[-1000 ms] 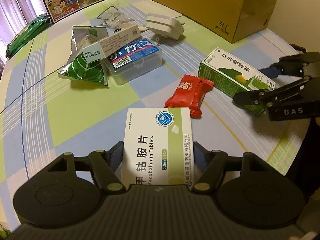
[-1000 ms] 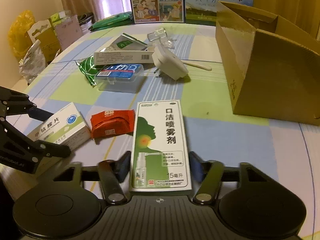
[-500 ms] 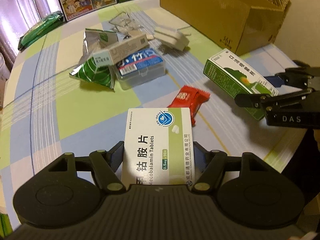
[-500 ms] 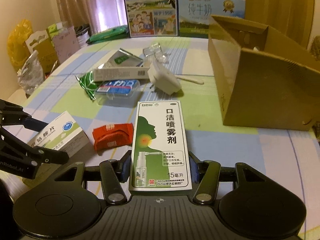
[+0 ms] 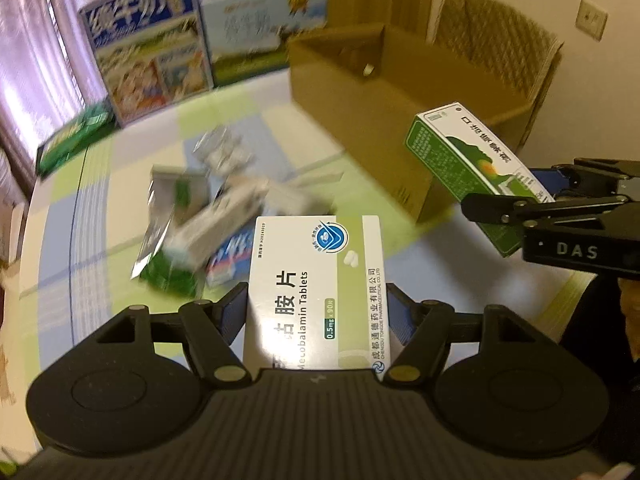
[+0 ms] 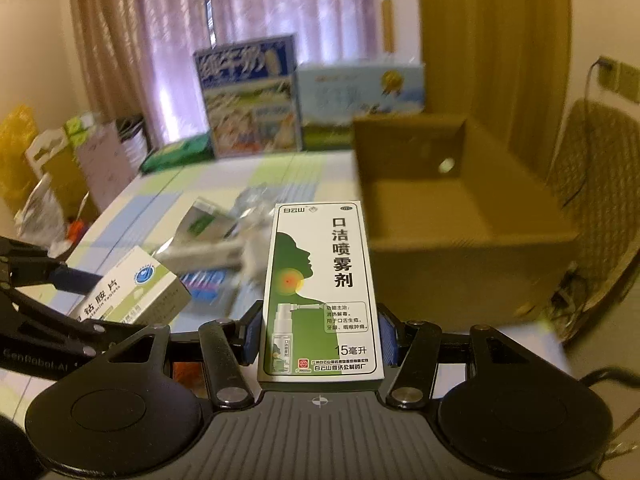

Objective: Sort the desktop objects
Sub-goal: 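Carry both held boxes over the cardboard box with both tools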

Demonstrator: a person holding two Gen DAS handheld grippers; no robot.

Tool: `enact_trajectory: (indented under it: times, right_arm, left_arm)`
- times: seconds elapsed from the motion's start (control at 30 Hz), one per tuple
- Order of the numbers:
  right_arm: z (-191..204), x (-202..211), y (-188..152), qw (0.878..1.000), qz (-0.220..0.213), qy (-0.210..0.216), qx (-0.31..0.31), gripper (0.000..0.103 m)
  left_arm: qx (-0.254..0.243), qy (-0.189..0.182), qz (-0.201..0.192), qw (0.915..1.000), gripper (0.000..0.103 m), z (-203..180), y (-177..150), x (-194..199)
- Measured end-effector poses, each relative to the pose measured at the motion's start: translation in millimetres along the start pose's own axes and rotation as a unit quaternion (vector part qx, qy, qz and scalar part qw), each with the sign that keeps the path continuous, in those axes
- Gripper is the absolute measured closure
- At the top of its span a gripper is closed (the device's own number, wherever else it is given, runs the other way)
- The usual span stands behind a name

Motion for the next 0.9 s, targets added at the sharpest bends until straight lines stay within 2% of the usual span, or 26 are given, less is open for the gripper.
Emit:
enact_trajectory:
  times: [0.27, 0.47, 0.7, 0.9]
  right_arm:
    - [-70, 6, 50, 0.999, -0.028, -0.037, -0.01, 0.05]
    - [-120, -10, 75, 0.998, -0.031, -0.055, -0.018, 0.05]
    - [-157, -48, 87, 0.997, -0.022, -0.066, -0.024, 0.05]
    - [-172, -78, 84, 0.998, -0.007, -0.065, -0.025, 0.05]
  left_arm:
    - [0.002, -0.034, -0.035, 0.9988, 0.036, -50, 82, -18]
    - [0.007, -0.05, -0.046, 0.9977, 0.036, -81, 131, -54]
    - [0.01, -0.053, -0.046, 0.9975, 0.036, -92, 169, -108]
    - [0.026, -0.055, -0.042, 0.9973, 0.036, -87, 183, -143]
Point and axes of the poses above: each gripper's, at about its wrist camera, not at the fingertips, and x roughly against the way its jaws point, z to its left, y to its top, the point moved 3 cm from there along -x, roughly the way its jaws point, and after that the axes turned 5 degrees about -z, right-handed, at the moved point
